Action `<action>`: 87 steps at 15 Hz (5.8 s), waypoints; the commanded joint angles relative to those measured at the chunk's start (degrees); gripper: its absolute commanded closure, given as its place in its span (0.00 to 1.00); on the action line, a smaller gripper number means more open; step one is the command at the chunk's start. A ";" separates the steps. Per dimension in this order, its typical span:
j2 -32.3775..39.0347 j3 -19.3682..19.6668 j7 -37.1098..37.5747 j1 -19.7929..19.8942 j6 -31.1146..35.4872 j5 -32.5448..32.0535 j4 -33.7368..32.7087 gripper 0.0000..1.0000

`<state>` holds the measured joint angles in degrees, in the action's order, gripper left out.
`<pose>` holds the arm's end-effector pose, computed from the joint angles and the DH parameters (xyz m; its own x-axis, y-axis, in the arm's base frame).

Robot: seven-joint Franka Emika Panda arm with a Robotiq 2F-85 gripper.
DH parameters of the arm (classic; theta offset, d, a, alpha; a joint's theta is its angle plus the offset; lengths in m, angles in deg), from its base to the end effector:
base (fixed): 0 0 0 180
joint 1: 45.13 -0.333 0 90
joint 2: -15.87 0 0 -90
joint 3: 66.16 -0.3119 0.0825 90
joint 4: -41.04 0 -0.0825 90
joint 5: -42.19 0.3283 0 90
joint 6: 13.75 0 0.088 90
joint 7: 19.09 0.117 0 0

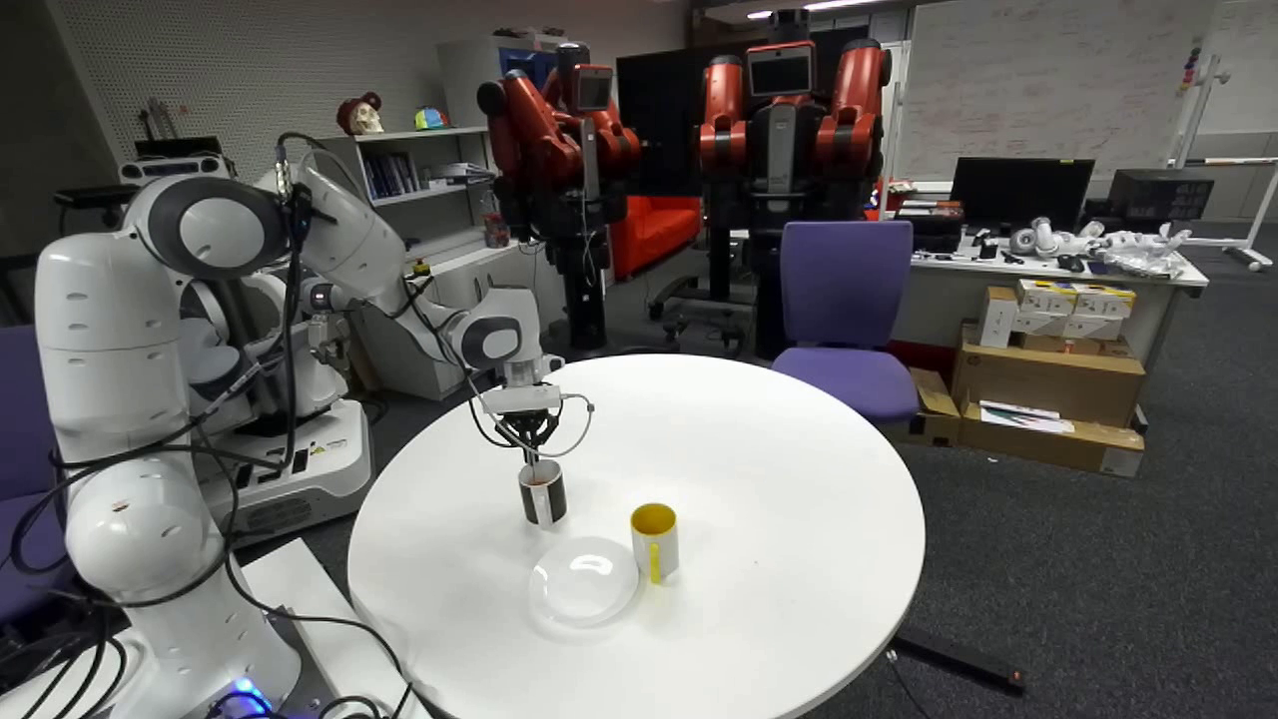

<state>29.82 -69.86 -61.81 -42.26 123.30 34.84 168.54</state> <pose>0.5032 0.0051 0.2874 0.6518 0.7516 -0.1013 0.7550 -0.6557 -0.0060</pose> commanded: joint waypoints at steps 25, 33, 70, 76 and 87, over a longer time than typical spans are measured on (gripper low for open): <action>1.24 1.19 -0.81 0.81 -1.91 0.21 -3.12 0.99; -0.08 1.02 -1.45 0.84 -2.36 0.67 -1.36 0.99; -2.37 -0.46 -2.24 0.54 -2.06 2.14 0.62 0.99; -1.60 -0.32 -1.66 0.46 -2.04 1.60 -0.85 0.99; -8.79 0.27 -2.50 -0.55 -11.18 -0.15 -1.93 0.99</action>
<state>25.02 -70.04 -62.29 -42.32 116.65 35.02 166.85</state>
